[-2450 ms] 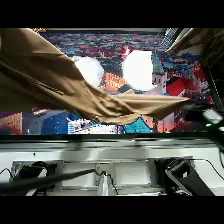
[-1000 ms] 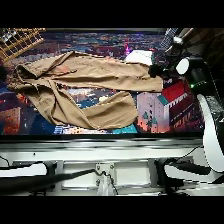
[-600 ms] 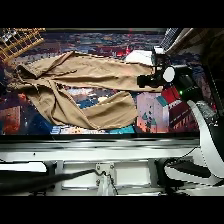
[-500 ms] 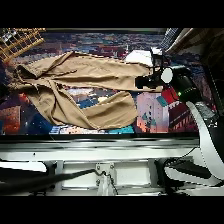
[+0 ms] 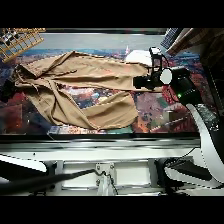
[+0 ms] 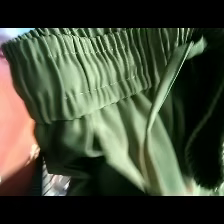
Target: Fold the clothes and pants, and hang the long-sleeved shirts on hangers.
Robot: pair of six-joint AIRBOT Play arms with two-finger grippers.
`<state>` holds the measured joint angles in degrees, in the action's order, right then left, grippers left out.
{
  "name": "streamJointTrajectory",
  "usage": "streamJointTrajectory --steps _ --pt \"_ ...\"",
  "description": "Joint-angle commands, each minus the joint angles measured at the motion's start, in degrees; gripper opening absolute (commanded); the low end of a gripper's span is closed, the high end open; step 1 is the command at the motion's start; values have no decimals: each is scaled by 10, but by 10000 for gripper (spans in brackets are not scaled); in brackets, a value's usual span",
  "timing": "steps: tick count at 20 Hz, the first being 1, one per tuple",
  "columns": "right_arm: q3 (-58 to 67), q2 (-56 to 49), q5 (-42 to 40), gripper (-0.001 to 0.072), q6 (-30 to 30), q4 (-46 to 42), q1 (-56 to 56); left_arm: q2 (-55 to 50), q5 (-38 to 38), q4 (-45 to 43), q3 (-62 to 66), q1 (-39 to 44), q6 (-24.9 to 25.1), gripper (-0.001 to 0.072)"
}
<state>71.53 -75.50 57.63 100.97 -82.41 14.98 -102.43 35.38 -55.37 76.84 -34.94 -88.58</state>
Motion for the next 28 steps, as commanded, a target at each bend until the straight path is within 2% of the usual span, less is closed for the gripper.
streamJointTrajectory --steps 1,2,7,11,14,16,20,22,23,24,28 --pt "0 3 10 384 16 1 1 -12 -42 45 2 10 31 15" --pt "0 8 24 346 15 0 1 -10 -46 45 3 9 32 15" --pt "-59 89 78 345 15 -44 0 35 -30 28 5 -33 56 13" --pt "-168 193 101 345 25 8 1 91 15 -90 5 -75 55 12" --pt "-260 260 127 351 25 63 1 121 82 -178 5 -93 55 11" --pt "-311 288 128 366 25 58 0 136 122 -233 5 -94 55 11" --pt "-370 283 96 367 35 31 -7 164 152 -281 5 -94 48 11" --pt "-388 273 32 369 45 43 -7 174 153 -286 5 -94 47 11" --pt "-391 260 -5 391 46 50 -7 177 155 -286 5 -94 45 11" --pt "-391 242 -35 449 47 59 -7 179 159 -286 5 -94 37 11" --pt "-391 144 -123 456 44 127 -7 179 181 -286 5 -94 24 11"
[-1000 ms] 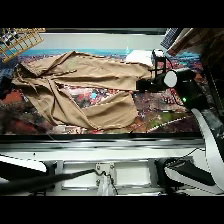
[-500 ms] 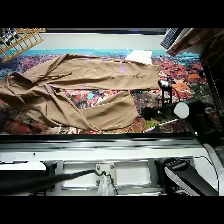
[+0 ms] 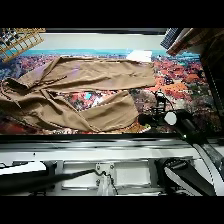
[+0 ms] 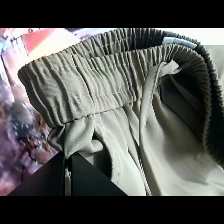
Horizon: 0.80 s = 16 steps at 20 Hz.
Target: Fold the clothes and pants, and hang the long-sleeved shirts on hangers.
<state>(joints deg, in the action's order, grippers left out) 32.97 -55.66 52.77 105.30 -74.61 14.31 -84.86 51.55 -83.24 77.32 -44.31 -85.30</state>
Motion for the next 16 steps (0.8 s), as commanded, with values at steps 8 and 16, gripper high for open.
streamJointTrajectory --steps 8,16 --pt "-1 -132 -169 379 -4 121 0 2 12 -7 0 0 -9 11" --pt "38 33 116 25 -8 -3 0 2 14 -21 0 -19 -8 11"
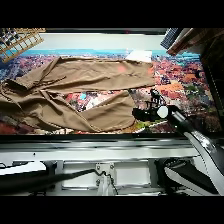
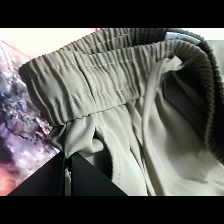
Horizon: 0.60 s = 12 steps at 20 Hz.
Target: Fold the clothes and pants, and hang the long-sleeved shirts on hangers.
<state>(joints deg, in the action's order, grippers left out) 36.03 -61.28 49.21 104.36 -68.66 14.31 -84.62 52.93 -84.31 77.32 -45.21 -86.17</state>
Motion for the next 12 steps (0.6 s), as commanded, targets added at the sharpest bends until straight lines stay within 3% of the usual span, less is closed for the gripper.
streamJointTrajectory --steps 1,2,4,8,12 --pt "7 143 216 25 2 -70 0 0 0 -10 0 -15 0 11" --pt "8 201 281 25 13 -78 0 0 0 -10 0 -21 0 11" --pt "10 329 400 22 92 -79 0 0 2 -12 0 -29 0 11" --pt "33 484 487 24 234 -89 0 0 16 -3 0 -22 0 12" --pt "32 424 451 25 209 -205 0 -1 17 5 0 7 0 12"
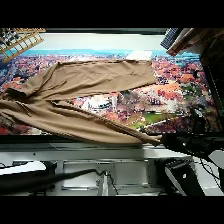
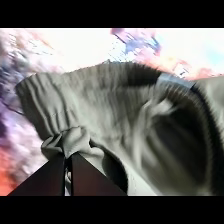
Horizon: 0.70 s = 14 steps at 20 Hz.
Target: Fold the clothes and pants, and hang the long-sleeved shirts on hangers.
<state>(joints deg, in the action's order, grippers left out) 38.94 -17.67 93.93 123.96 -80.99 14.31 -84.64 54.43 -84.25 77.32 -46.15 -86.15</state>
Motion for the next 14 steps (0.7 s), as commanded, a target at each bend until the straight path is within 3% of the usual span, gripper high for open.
streamJointTrajectory --steps 1,4,8,11,12,13,14 --pt "3 -49 -31 25 3 -108 0 -1 2 5 0 24 0 12" --pt "3 -207 -190 26 -31 -148 -6 -9 1 5 0 43 0 12" --pt "66 -485 -436 26 -60 -122 -108 -22 -2 3 0 56 0 12" --pt "240 -663 -494 49 -148 -16 -172 -30 2 3 0 56 0 12" --pt "307 -699 -478 145 -169 19 -183 -31 3 3 0 56 0 12" --pt "360 -717 -462 295 -173 32 -187 -31 4 3 0 56 0 12" --pt "399 -720 -449 350 -184 28 -187 -31 4 3 0 56 0 11"
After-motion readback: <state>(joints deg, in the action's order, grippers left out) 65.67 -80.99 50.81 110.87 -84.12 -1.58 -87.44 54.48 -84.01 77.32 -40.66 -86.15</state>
